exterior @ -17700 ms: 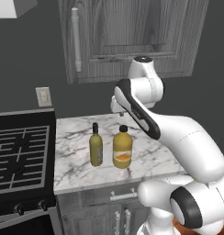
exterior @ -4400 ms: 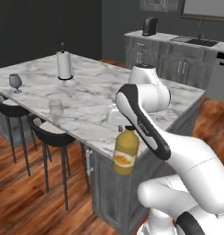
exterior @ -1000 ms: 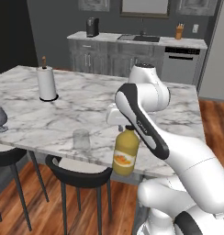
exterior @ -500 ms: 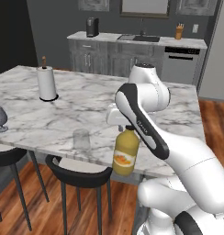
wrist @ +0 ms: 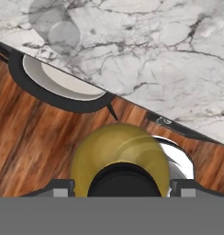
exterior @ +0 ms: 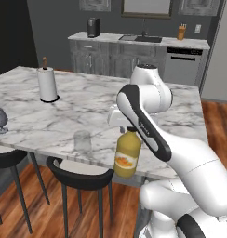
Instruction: There is a wine glass and glass cup on the dining counter. Place the wine bottle next to the wine glass and the juice bottle next to the glass cup.
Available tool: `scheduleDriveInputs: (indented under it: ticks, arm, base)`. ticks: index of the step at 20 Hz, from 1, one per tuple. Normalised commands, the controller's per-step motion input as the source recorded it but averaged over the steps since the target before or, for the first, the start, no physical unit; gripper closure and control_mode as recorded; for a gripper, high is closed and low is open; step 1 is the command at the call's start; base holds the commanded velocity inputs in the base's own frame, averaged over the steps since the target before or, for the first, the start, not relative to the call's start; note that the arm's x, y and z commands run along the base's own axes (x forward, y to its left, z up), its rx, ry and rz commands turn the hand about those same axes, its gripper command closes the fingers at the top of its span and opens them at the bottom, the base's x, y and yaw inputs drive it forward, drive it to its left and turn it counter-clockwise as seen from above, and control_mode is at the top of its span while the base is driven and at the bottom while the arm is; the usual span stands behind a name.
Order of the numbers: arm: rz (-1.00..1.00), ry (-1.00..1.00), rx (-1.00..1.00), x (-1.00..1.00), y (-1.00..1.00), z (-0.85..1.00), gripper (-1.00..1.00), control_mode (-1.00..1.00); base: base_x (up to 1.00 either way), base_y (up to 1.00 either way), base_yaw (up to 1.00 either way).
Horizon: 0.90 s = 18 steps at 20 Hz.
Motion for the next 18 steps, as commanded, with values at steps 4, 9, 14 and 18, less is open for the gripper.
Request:
scheduleDriveInputs:
  ticks: [4,9,14,18]
  arm:
    - [0.0,0.0,0.01,0.26,-0.05,0.15,1.0,-1.0]
    - [0.0,-0.01,0.0,0.39,-0.1,0.1,1.0,-1.0]
    - [0.0,0.0,0.0,0.41,-0.16,0.03,1.0,-1.0]
    - [0.01,0.0,-0.04,0.45,-0.2,-0.05,1.0,-1.0]
  base:
    - [0.0,0.0,0.0]
    - [0.0,0.0,0.0]
    - [0.0,0.0,0.0]
    - [0.0,0.0,0.0]
